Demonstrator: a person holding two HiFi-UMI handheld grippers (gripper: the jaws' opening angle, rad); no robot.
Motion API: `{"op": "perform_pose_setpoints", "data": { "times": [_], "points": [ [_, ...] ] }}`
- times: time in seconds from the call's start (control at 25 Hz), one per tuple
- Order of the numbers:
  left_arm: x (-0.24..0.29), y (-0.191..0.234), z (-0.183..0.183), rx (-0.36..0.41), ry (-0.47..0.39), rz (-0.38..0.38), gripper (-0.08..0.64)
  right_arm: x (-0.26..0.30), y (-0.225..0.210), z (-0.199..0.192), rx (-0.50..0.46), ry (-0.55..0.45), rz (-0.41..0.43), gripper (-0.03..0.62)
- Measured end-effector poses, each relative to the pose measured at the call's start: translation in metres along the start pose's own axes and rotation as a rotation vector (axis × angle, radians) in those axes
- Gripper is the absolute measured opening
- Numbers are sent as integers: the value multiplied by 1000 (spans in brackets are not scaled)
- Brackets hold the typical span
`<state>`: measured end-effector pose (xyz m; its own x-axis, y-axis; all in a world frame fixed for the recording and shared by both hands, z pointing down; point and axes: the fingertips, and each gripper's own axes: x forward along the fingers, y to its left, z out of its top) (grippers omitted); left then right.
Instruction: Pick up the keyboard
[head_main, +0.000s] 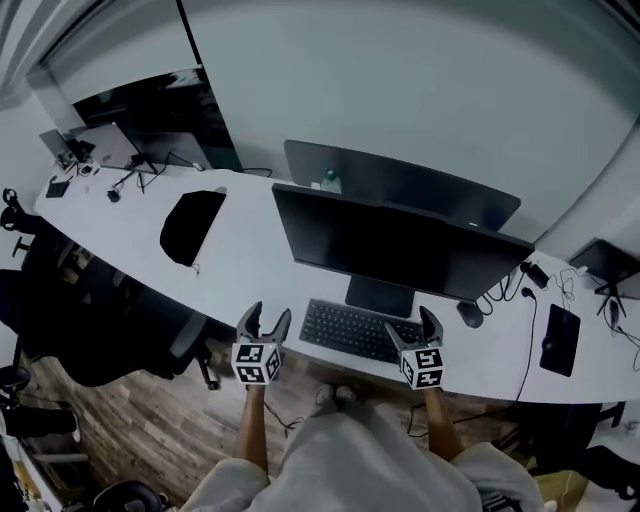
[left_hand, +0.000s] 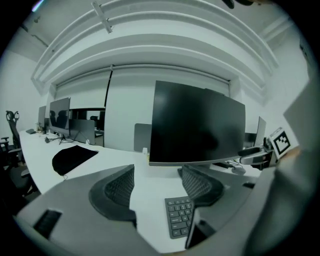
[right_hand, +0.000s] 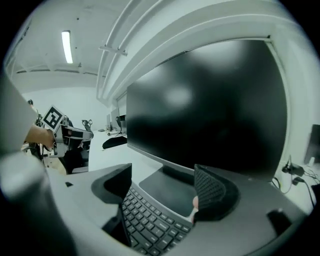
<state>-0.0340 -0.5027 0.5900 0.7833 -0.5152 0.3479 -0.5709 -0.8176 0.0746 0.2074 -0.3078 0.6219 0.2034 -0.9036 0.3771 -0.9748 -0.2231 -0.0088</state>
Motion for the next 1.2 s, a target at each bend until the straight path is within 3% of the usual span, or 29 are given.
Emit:
{"op": "perform_pose_setpoints", "data": {
  "times": [0.52, 0.8, 1.2],
  "points": [
    [61, -31, -23, 67, 97, -263, 279, -64, -34, -42, 98, 66, -299, 376],
    [72, -31, -55, 68, 175, -323, 282, -79, -30, -66, 120, 117, -363, 376],
    [87, -39, -102, 38, 288, -338, 296, -77, -51, -110, 171, 193, -368, 382]
  ]
}}
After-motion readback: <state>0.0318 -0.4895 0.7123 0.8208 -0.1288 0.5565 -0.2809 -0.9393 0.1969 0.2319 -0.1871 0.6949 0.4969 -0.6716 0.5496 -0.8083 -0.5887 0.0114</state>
